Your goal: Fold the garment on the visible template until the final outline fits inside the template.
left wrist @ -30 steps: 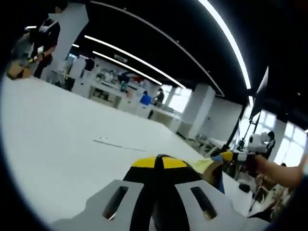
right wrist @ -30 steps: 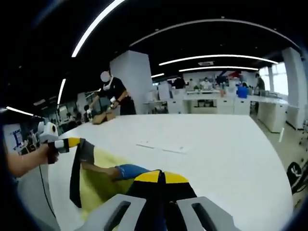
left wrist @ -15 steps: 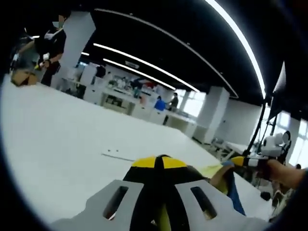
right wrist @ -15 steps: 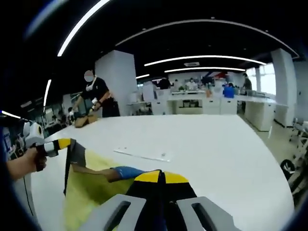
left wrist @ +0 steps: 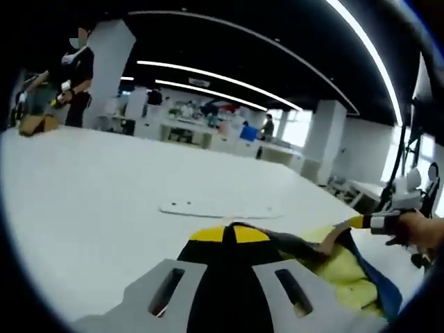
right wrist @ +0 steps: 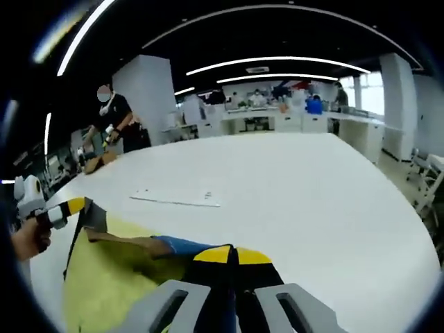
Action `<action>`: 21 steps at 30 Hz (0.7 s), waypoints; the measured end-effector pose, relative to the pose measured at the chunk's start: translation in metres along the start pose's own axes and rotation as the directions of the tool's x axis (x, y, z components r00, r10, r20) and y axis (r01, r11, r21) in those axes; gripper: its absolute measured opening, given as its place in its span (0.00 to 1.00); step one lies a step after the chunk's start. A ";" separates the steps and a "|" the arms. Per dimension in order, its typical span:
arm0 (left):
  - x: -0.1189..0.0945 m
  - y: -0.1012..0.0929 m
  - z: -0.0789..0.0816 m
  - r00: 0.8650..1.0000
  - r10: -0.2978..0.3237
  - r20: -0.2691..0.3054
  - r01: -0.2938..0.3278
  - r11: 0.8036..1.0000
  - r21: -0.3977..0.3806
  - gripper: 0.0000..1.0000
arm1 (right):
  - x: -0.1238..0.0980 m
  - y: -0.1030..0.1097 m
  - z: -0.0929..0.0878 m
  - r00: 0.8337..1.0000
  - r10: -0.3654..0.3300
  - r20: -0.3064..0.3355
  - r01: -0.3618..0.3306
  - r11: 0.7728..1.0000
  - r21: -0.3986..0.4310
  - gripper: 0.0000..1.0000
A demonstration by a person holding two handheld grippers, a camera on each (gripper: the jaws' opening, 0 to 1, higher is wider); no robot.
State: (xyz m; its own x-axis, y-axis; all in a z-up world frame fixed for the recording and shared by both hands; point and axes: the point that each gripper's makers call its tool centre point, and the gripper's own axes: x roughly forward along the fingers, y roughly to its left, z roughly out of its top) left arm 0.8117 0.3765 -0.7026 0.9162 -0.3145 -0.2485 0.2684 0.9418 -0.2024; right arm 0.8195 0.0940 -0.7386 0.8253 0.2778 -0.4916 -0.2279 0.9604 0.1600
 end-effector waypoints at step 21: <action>0.030 0.024 -0.064 0.986 0.046 -0.158 -0.028 0.993 0.116 0.02 | 0.026 -0.004 -0.035 0.995 0.024 -0.102 -0.029 0.998 -0.054 0.00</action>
State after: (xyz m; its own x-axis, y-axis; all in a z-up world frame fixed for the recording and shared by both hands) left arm 0.8262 0.3818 -0.7751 0.8689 -0.2855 -0.4043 0.2755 0.9576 -0.0841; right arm 0.8239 0.0977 -0.7819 0.7627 0.3011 -0.5723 -0.2797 0.9515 0.1277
